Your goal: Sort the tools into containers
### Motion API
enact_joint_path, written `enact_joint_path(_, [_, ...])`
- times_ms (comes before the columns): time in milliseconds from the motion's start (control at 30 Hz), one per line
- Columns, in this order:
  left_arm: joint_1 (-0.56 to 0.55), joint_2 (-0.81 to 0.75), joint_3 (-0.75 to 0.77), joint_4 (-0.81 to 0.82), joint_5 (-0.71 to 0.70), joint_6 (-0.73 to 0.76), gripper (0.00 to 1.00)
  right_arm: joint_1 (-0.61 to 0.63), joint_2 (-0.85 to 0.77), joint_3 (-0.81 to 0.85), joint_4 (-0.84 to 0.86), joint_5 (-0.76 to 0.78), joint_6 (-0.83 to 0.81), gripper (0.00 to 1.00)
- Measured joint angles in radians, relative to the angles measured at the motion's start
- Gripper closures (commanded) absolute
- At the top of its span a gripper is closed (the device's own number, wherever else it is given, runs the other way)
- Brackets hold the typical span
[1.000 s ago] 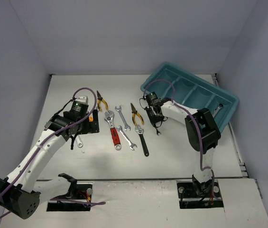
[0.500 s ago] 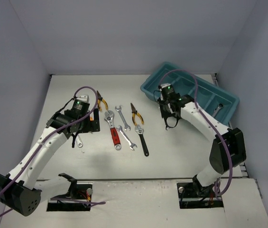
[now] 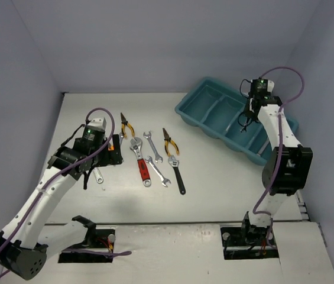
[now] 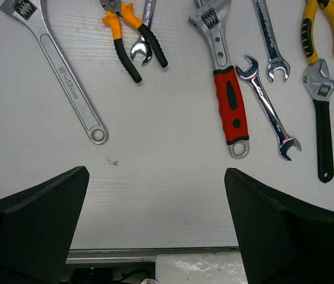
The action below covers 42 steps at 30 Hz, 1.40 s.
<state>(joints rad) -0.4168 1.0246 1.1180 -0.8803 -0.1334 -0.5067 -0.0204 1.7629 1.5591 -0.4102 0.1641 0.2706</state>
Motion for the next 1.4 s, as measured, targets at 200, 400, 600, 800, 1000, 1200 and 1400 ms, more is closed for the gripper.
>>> enact_joint_path(200, [0.000, -0.030, -0.003, -0.005, 0.010, -0.006, 0.03, -0.063, 0.194, 0.015, 0.008, -0.001, 0.001, 0.87])
enact_joint_path(400, [0.000, -0.043, -0.019, -0.009, 0.013, -0.011, 0.03, -0.066, 0.240, 0.015, 0.002, -0.008, -0.018, 0.59])
enact_joint_path(600, [0.000, -0.038, -0.021, -0.013, 0.013, -0.011, 0.03, -0.014, 0.146, 0.007, 0.005, -0.012, -0.052, 0.45])
enact_joint_path(800, [0.000, -0.009, -0.017, -0.013, 0.000, -0.011, 0.03, 0.239, -0.081, -0.070, 0.027, -0.020, -0.104, 0.48])
enact_joint_path(1000, [0.000, 0.002, -0.002, -0.015, -0.015, -0.010, 0.03, 0.665, -0.184, -0.143, 0.043, -0.095, -0.156, 0.50])
enact_joint_path(1200, [0.002, -0.006, 0.022, -0.039, -0.065, -0.010, 0.03, 0.808, -0.086, -0.153, 0.027, -0.131, -0.150, 0.50])
enact_joint_path(1400, [0.007, -0.074, 0.023, -0.077, -0.137, -0.010, 0.03, 0.895, 0.105, -0.118, 0.022, -0.141, -0.115, 0.52])
